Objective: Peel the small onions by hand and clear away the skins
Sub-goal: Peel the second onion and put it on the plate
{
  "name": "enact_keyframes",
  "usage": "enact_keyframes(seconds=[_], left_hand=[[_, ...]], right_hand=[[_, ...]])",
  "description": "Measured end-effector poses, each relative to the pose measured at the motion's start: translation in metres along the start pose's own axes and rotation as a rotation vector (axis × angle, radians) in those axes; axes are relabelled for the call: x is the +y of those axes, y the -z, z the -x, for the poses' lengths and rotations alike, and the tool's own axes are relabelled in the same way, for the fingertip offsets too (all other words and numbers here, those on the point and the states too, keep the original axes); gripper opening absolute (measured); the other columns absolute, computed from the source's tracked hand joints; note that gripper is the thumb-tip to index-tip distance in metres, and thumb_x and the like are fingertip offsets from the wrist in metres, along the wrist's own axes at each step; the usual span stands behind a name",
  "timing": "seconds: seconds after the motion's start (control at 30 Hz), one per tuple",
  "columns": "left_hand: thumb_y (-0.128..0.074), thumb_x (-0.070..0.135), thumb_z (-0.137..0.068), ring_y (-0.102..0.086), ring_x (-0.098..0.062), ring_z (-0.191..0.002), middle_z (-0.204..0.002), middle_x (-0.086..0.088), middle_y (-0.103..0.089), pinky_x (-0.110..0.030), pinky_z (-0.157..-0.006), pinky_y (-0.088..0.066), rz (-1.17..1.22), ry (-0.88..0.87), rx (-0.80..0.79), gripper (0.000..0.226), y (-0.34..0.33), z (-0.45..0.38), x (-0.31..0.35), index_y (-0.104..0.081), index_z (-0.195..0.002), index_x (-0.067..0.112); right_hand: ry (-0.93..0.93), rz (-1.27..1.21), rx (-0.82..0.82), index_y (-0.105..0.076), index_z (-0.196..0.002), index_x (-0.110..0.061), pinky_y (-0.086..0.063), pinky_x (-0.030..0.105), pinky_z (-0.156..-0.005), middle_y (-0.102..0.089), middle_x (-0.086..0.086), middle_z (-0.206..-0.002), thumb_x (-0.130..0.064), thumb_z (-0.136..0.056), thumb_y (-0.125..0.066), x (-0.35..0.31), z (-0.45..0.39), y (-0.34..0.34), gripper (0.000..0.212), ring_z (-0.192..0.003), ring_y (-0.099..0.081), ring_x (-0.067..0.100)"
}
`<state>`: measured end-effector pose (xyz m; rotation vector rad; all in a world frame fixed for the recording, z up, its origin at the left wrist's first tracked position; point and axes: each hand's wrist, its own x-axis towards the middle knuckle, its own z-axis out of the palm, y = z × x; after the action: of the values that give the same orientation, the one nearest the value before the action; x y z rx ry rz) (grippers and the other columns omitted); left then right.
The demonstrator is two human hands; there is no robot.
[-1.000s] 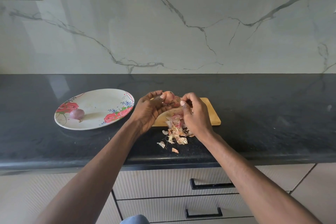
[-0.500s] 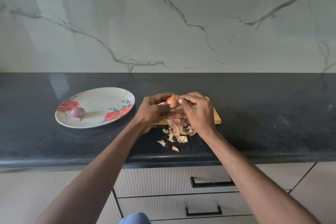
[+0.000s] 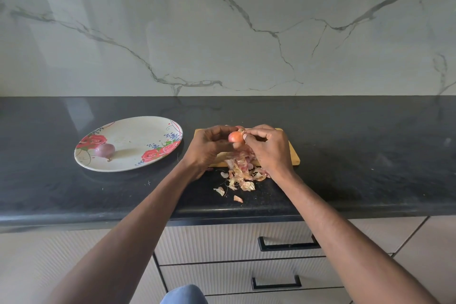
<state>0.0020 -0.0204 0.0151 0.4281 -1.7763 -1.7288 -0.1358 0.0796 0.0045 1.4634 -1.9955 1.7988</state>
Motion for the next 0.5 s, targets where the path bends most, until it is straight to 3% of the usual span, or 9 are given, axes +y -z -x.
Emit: enact_keyframes(seconds=[0.13, 0.23, 0.3, 0.4, 0.5], left_hand=[[-0.071, -0.010, -0.081, -0.072, -0.024, -0.103, -0.114, -0.015, -0.074, -0.029, -0.081, -0.060, -0.008, -0.019, -0.013, 0.040, 0.001, -0.001, -0.002, -0.071, -0.118, 0.005], [-0.068, -0.017, -0.081, -0.071, -0.002, -0.093, -0.115, -0.013, -0.071, -0.014, -0.074, -0.055, -0.021, 0.006, -0.019, 0.046, 0.000, -0.001, -0.002, -0.064, -0.126, -0.005], [-0.067, -0.018, -0.081, -0.069, 0.007, -0.089, -0.113, -0.013, -0.071, -0.012, -0.074, -0.054, -0.044, 0.017, -0.035, 0.046, 0.001, -0.003, -0.004, -0.063, -0.126, -0.008], [-0.071, -0.015, -0.081, -0.071, -0.005, -0.102, -0.116, -0.015, -0.073, -0.029, -0.088, -0.059, -0.039, 0.028, -0.061, 0.044, 0.007, -0.006, -0.011, -0.066, -0.124, -0.005], [-0.070, -0.016, -0.081, -0.069, -0.001, -0.102, -0.116, -0.016, -0.072, -0.017, -0.083, -0.055, -0.052, 0.001, -0.054, 0.043, 0.007, -0.006, -0.011, -0.066, -0.123, -0.007]], right_hand=[[0.095, 0.037, 0.000, -0.079, -0.097, -0.002, -0.045, 0.005, -0.070, -0.068, -0.007, -0.087, -0.004, -0.085, -0.077, 0.001, 0.002, 0.002, 0.012, -0.079, -0.063, -0.006], [0.110, 0.030, -0.035, -0.078, -0.091, -0.003, -0.047, 0.008, -0.069, -0.068, -0.005, -0.086, -0.002, -0.084, -0.077, 0.004, 0.001, 0.006, 0.007, -0.078, -0.063, -0.001], [0.122, 0.048, -0.058, -0.077, -0.084, -0.006, -0.048, 0.013, -0.068, -0.069, -0.002, -0.083, -0.002, -0.083, -0.076, 0.005, 0.000, 0.007, 0.004, -0.078, -0.062, 0.006], [0.198, 0.124, -0.051, -0.072, -0.077, -0.005, -0.046, 0.013, -0.064, -0.068, 0.002, -0.080, 0.001, -0.081, -0.075, 0.006, 0.001, 0.005, 0.008, -0.075, -0.059, 0.010], [0.267, 0.205, -0.027, -0.066, -0.073, -0.004, -0.043, 0.013, -0.061, -0.065, 0.003, -0.078, 0.001, -0.080, -0.074, 0.006, 0.002, 0.001, 0.012, -0.069, -0.054, 0.008]])
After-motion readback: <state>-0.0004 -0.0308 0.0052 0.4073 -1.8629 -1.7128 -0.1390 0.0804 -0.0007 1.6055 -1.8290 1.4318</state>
